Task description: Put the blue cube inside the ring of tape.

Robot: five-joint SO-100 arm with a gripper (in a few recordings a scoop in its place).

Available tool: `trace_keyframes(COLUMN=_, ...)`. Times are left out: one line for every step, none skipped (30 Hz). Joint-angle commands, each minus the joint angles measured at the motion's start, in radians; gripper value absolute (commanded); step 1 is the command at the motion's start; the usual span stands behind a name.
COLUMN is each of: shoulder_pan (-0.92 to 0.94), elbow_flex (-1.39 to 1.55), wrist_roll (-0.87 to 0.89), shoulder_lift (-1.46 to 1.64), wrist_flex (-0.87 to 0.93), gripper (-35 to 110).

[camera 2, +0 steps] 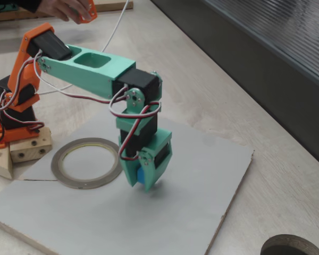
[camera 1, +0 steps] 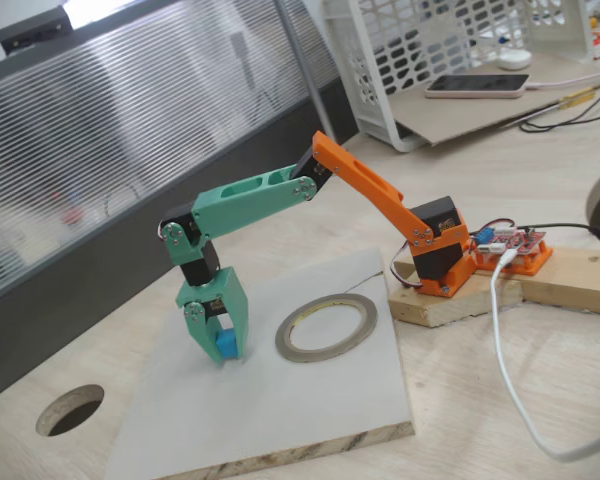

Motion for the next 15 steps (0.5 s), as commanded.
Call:
trace_keyframes(shoulder_pan=0.028, elbow_flex=0.005, wrist_roll=0.008, shoulder_lift=0.069, wrist_flex=0.012, gripper=22)
trace_keyframes(shoulder_pan=0.034, elbow_flex=0.005, wrist_roll=0.008, shoulder_lift=0.069, wrist_flex=0.011, gripper=22)
trace_keyframes(shoulder_pan=0.043, elbow_flex=0.005, wrist_roll=0.008, shoulder_lift=0.069, wrist_flex=0.009, gripper=22)
trace_keyframes(shoulder_pan=0.052, elbow_flex=0.005, wrist_roll=0.008, shoulder_lift=0.071, wrist_flex=0.009, gripper=22)
trace_keyframes(shoulder_pan=0.063, elbow_flex=0.005, wrist_roll=0.008, shoulder_lift=0.071, wrist_flex=0.009, gripper=22)
trace_keyframes(shoulder_pan=0.078, elbow_flex=0.005, wrist_roll=0.008, shoulder_lift=0.071, wrist_flex=0.009, gripper=22)
trace_keyframes(shoulder_pan=0.092, elbow_flex=0.005, wrist_roll=0.008, shoulder_lift=0.071, wrist_flex=0.006, gripper=22)
trace_keyframes(shoulder_pan=0.106, elbow_flex=0.005, wrist_roll=0.008, shoulder_lift=0.071, wrist_flex=0.006, gripper=22)
trace_keyframes(shoulder_pan=0.118, elbow_flex=0.005, wrist_roll=0.008, shoulder_lift=0.071, wrist_flex=0.006, gripper=22)
trace_keyframes(shoulder_pan=0.129, elbow_flex=0.005, wrist_roll=0.008, shoulder_lift=0.071, wrist_flex=0.006, gripper=22)
trace_keyframes(shoulder_pan=0.141, elbow_flex=0.005, wrist_roll=0.008, shoulder_lift=0.071, wrist_flex=0.006, gripper=22)
trace_keyframes(shoulder_pan=0.150, elbow_flex=0.005, wrist_roll=0.008, shoulder_lift=0.071, wrist_flex=0.006, gripper=22)
trace_keyframes(shoulder_pan=0.158, elbow_flex=0.005, wrist_roll=0.008, shoulder_lift=0.071, wrist_flex=0.008, gripper=22)
trace_keyframes(shoulder_pan=0.163, elbow_flex=0.005, wrist_roll=0.008, shoulder_lift=0.071, wrist_flex=0.014, gripper=22)
trace_keyframes(shoulder_pan=0.163, elbow_flex=0.005, wrist_roll=0.008, shoulder_lift=0.071, wrist_flex=0.017, gripper=22)
